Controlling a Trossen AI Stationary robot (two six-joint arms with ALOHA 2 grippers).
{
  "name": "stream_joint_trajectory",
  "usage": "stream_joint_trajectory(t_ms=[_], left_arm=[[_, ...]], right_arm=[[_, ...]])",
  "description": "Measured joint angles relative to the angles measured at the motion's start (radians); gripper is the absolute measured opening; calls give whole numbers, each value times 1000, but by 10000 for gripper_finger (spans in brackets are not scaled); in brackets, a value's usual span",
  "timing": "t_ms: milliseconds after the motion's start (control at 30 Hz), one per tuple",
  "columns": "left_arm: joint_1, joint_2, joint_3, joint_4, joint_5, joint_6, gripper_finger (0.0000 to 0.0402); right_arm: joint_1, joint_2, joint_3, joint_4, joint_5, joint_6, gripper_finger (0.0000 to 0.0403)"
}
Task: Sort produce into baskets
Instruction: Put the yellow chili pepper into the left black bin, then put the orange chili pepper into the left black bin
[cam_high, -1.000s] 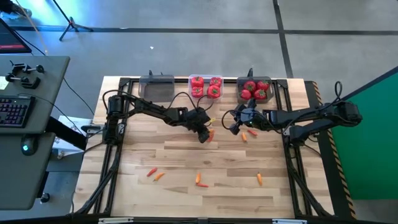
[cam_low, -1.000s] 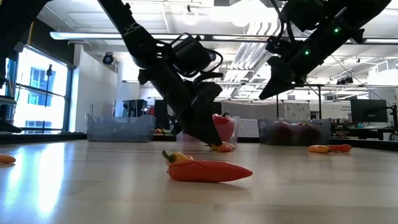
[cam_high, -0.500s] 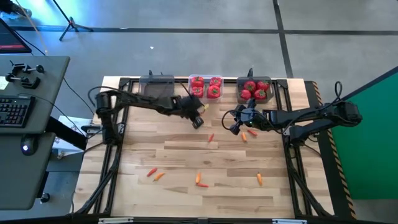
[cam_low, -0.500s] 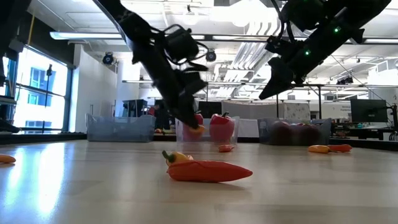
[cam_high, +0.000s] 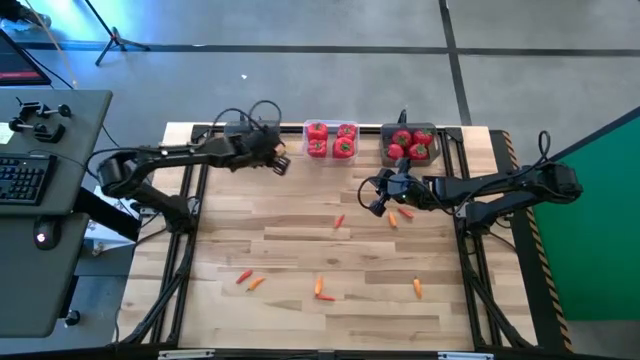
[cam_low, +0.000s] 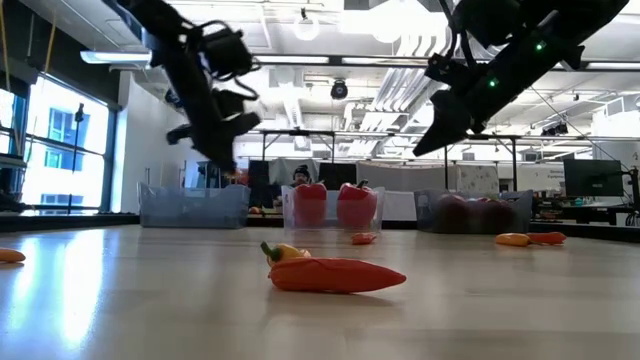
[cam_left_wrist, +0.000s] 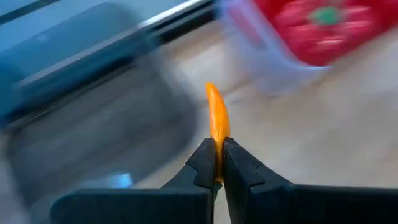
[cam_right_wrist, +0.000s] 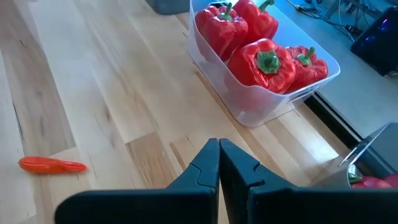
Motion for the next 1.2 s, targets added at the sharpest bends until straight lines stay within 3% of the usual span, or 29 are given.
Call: stream_joint_trajectory(t_ms=[300, 700, 1033, 1200], left_arm=[[200, 39, -66, 58, 18, 84, 0], [344, 226, -64, 281, 254, 157, 4], [343, 244, -53, 283, 260, 221, 81], [304, 210, -53, 291, 209, 328, 132]], right_arm=[[0, 0, 0, 13, 0, 15, 0], [-2, 0, 0, 14, 0, 26, 0], [-38, 0, 0, 27, -27, 16, 0], [-69, 0, 0, -15, -126, 24, 9]])
